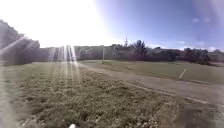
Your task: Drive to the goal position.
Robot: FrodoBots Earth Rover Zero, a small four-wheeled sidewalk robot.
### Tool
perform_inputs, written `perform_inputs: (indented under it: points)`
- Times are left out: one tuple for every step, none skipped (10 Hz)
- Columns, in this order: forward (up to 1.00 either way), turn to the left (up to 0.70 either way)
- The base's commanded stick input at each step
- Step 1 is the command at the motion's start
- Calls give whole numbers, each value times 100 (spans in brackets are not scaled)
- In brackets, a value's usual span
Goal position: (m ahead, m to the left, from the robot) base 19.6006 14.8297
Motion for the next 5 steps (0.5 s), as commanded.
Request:
perform_inputs:
  points:
    - [50,0]
    - [50,0]
    - [50,0]
    - [50,0]
    - [50,0]
